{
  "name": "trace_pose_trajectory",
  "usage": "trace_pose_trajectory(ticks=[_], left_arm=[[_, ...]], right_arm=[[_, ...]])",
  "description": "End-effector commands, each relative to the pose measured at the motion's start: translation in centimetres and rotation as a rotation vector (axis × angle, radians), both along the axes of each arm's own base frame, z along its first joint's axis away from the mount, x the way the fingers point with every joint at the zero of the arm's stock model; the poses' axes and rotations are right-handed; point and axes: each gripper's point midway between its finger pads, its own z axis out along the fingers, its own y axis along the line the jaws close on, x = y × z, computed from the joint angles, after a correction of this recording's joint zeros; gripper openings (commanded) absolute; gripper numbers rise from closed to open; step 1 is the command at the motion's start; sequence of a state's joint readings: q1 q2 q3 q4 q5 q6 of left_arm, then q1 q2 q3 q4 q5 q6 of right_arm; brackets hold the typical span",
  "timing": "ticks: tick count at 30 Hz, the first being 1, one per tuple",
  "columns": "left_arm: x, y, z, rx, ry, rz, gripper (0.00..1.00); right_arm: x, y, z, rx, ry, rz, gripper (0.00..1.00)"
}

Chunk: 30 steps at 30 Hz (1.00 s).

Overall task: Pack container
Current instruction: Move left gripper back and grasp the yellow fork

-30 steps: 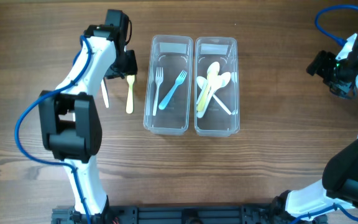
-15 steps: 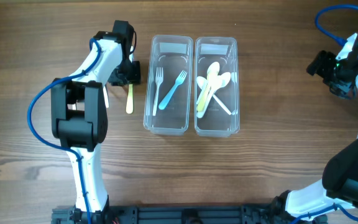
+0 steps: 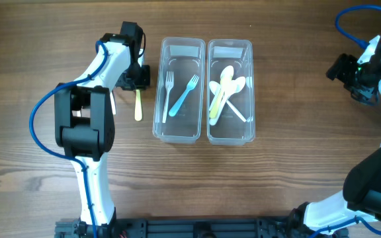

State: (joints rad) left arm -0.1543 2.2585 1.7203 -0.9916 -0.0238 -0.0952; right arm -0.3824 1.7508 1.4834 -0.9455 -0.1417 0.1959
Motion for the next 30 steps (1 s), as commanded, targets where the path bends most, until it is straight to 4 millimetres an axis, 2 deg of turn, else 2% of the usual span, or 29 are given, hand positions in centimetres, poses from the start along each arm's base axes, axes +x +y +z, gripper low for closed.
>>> trace_pose_trajectory(ticks=[1, 8, 11, 13, 14, 16, 18, 19, 20, 21, 23, 25, 29, 30], left_arm=[[-0.7, 0.2, 0.1, 0.004, 0.028, -0.012, 0.18], [0.1, 0.0, 6.7, -0.016, -0.110, -0.012, 0.18], [-0.1, 0.0, 7.6, -0.018, -0.122, -0.011, 0.19], [-1.0, 0.1, 7.5, -0.015, -0.084, 0.009, 0.08], [-1.5, 0.1, 8.0, -0.014, -0.074, 0.022, 0.07], [-2.1, -0.4, 9.5, -0.009, -0.089, 0.005, 0.04], [-1.9, -0.7, 12.6, 0.040, -0.185, -0.019, 0.04], [-1.8, -0.9, 14.1, 0.052, -0.230, -0.028, 0.08], [-1.8, -1.2, 15.3, 0.053, -0.267, -0.035, 0.22], [-1.8, -1.4, 16.1, 0.047, -0.292, -0.039, 0.30], [-1.6, -1.3, 15.9, 0.047, -0.294, -0.036, 0.38], [-1.3, -0.8, 14.6, 0.054, -0.269, -0.025, 0.39], [0.2, -0.2, 10.2, 0.066, -0.213, -0.008, 0.40], [0.7, -0.4, 8.4, 0.065, -0.191, -0.023, 0.40]], right_arm=[[0.1, 0.3, -0.4, 0.006, 0.006, 0.018, 0.77], [0.1, 0.3, -0.4, 0.007, 0.006, 0.017, 0.77], [0.1, 0.3, -0.4, 0.007, 0.007, 0.017, 0.77], [0.0, 0.3, -0.4, 0.007, 0.008, 0.018, 0.77], [0.0, 0.3, -0.5, 0.008, 0.010, 0.018, 0.77], [0.0, 0.3, -0.5, 0.008, 0.010, 0.018, 0.77], [0.1, 0.3, -0.4, 0.007, 0.006, 0.017, 0.77], [0.1, 0.3, -0.4, 0.006, 0.006, 0.018, 0.77], [0.1, 0.3, -0.4, 0.006, 0.005, 0.018, 0.77], [0.1, 0.3, -0.4, 0.006, 0.005, 0.018, 0.77], [0.2, 0.2, -0.4, 0.005, 0.003, 0.018, 0.77], [0.2, 0.2, -0.4, 0.005, 0.003, 0.018, 0.77], [0.1, 0.2, -0.4, 0.005, 0.004, 0.018, 0.77], [0.1, 0.3, -0.4, 0.006, 0.005, 0.018, 0.77]])
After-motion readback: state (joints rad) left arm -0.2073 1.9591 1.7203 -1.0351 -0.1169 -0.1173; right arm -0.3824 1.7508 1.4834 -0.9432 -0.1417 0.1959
